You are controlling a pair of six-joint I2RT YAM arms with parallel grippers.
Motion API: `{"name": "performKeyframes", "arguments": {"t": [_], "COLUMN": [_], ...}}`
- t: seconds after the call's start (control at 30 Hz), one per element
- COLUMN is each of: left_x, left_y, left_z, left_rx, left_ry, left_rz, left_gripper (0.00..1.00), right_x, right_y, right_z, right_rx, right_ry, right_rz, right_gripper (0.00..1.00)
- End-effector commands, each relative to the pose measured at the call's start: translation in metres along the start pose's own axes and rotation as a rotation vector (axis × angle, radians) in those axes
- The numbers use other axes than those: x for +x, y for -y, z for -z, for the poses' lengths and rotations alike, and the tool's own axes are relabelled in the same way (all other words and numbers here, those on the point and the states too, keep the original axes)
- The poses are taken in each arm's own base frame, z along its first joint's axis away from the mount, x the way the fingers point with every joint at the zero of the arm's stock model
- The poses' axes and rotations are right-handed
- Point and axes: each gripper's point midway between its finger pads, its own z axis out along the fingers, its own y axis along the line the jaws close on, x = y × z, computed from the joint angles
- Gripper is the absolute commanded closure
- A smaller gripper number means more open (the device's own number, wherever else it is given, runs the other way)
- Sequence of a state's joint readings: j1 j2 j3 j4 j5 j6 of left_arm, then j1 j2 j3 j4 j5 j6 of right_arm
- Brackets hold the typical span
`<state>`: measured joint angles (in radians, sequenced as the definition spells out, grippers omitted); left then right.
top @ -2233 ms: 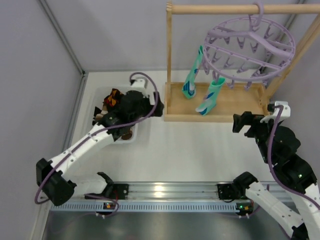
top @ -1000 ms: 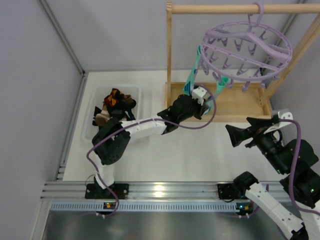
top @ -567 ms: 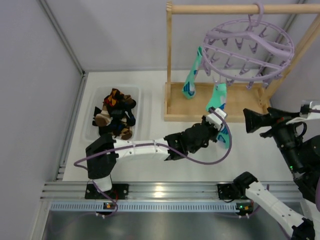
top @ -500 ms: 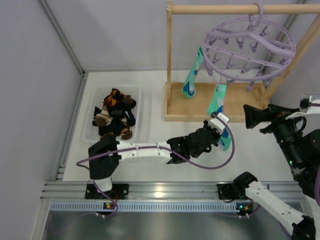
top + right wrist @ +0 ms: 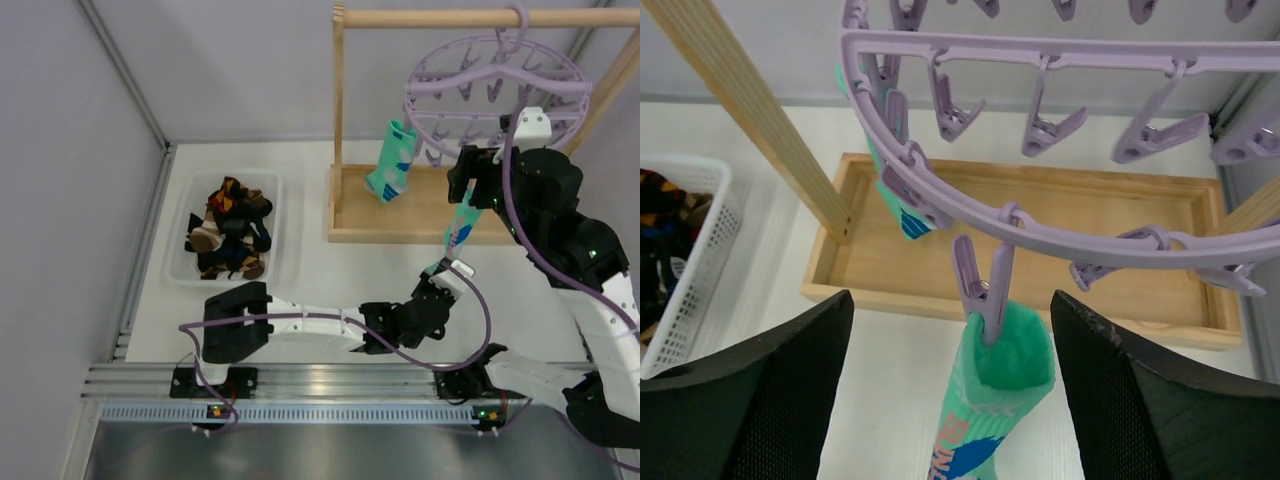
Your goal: Remove the socks clipped to the hanger
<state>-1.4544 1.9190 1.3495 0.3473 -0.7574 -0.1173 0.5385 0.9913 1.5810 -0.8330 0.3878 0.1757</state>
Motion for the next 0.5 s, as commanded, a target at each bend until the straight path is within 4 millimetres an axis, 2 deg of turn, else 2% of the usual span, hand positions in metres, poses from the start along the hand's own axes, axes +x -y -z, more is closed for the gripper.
{"name": "performKeyframes", "arguments": {"t": [0.0, 0.1, 0.23, 0.47], "left_x": [-0.005, -0.005, -0.009, -0.014], "left_y": [0.015, 0.018, 0.022, 0.029], "left_z": [0.003, 0.002, 0.001, -0.004], "left_rx": [0.0, -0.002, 0.005, 0.017], "left_ry": [0.019, 0.02, 0.027, 0.037], "left_rz": [0.035, 0.026, 0.027, 0.019], "left_gripper": [1.0, 1.0, 1.0, 1.0], "right_x": [-0.002, 0.004, 0.008, 0.015], "right_y": [0.022, 0.02, 0.027, 0.023], "right_z": [0.001, -0.005, -0.007, -0.021], "right_rx": [0.114, 0.117, 0.166, 0.206], "right_ry": [-0.036, -0.065, -0.075, -0.102], "right_rz": [0.059, 0.077, 0.087, 0.121], "right_gripper": [0.24, 0.3, 0.32, 0.34]}}
